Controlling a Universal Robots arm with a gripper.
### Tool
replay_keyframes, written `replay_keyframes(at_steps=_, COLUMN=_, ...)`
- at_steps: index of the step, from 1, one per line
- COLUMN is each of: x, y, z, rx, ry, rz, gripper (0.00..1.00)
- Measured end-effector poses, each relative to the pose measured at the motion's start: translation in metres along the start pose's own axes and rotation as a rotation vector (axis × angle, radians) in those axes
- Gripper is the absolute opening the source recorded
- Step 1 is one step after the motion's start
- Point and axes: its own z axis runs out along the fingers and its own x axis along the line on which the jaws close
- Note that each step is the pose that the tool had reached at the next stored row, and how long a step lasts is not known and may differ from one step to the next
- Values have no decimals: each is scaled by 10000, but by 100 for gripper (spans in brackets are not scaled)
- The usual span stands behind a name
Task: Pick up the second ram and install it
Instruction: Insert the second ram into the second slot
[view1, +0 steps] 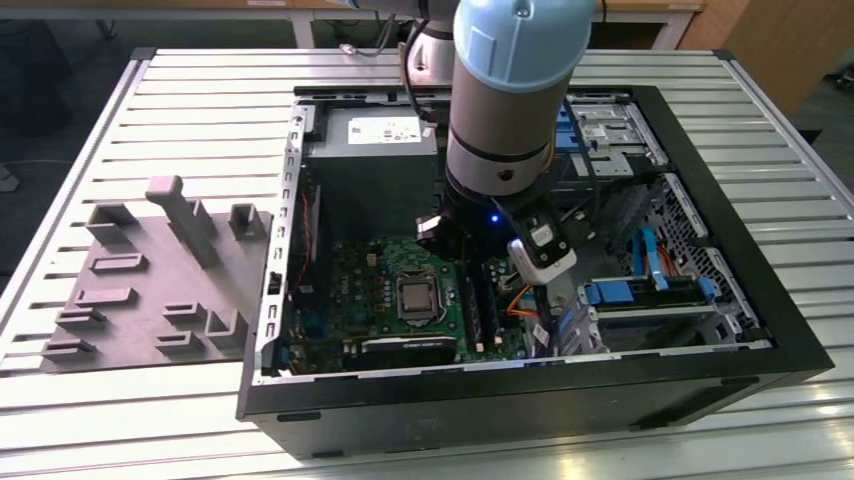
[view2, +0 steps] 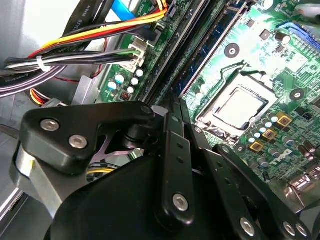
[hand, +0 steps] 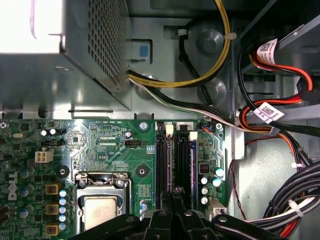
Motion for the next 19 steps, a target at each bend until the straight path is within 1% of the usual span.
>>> replay_keyframes(at_steps=1, x=0, y=0, z=0, rx=0, ry=0, rz=0, gripper=18)
replay_keyframes(at_steps=3, x=0, y=0, z=0, rx=1, ry=1, rz=0, gripper=18)
replay_keyframes(at_steps=4, x=0, y=0, z=0, rx=0, ry=1, rz=0, gripper=25)
replay_keyframes(at_steps=7, x=0, y=1, z=-7, rx=0, ry=1, rz=0, gripper=25)
replay_keyframes(at_steps=10, x=-2, y=4, z=-69, rx=0, ry=1, rz=1, gripper=25)
replay_keyframes(at_steps=17, x=-8, y=16, z=-266, rx=9, ry=-1, rz=-1, gripper=25)
replay_keyframes(at_steps=18, x=-9, y=17, z=-282, rx=14, ry=-3, rz=-1, gripper=25)
replay_keyframes(at_steps=19, x=-9, y=17, z=-282, rx=11, ry=-4, rz=-2, gripper=25)
